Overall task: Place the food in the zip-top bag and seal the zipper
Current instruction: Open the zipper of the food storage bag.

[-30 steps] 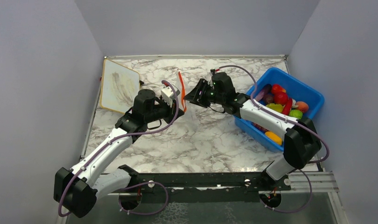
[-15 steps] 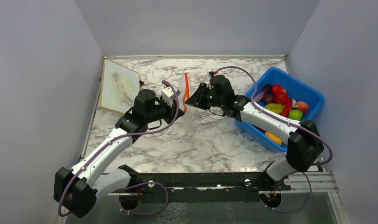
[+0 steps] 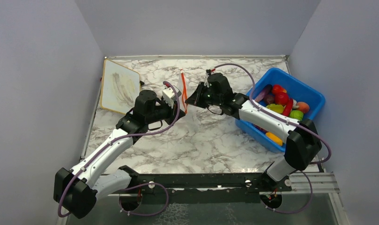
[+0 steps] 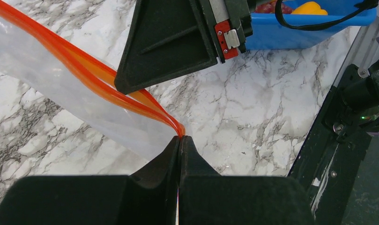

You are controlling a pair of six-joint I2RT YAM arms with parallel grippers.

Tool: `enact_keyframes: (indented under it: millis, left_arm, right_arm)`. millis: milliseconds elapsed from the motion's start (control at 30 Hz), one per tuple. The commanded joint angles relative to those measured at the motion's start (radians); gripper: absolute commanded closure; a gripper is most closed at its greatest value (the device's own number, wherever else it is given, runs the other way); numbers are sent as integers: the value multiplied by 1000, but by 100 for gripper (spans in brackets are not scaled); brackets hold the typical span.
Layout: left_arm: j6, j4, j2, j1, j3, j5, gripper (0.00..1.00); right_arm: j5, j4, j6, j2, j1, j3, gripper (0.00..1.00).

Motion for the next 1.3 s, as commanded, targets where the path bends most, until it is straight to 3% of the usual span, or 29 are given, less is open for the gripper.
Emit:
enact_keyframes:
  millis: [0,100,333,433,733,1100,1167,1267]
  left_arm:
    - [9,5,-6,-9,-4,9,100]
    - [-18,17,-11,-10,-7,3,98]
    - [-286,-5,-76,-10,0,-267,46]
    - [-383,-40,-63,-10,21,-281,35]
    - [-522,-76,39,-10,130,-284,24]
    - [-582,67,82,-7,115,-237,19]
    - [-574,74,100,-7,113,-233,22]
    - [-546,54,122,-7,111,-261,37]
  right_arm:
    - [38,37,-38,13,9,38,99]
    - [-11,103,-73,-6,9,8,99]
    - [-100,226,-296,-64,9,-113,99]
    - [-112,264,-374,-118,9,-172,99]
    - [-120,362,-459,-256,12,-281,99]
    - [-101,377,-479,-289,49,-304,99]
    - [-97,376,-472,-288,53,-304,99]
    - [-88,375,-466,-290,56,-304,99]
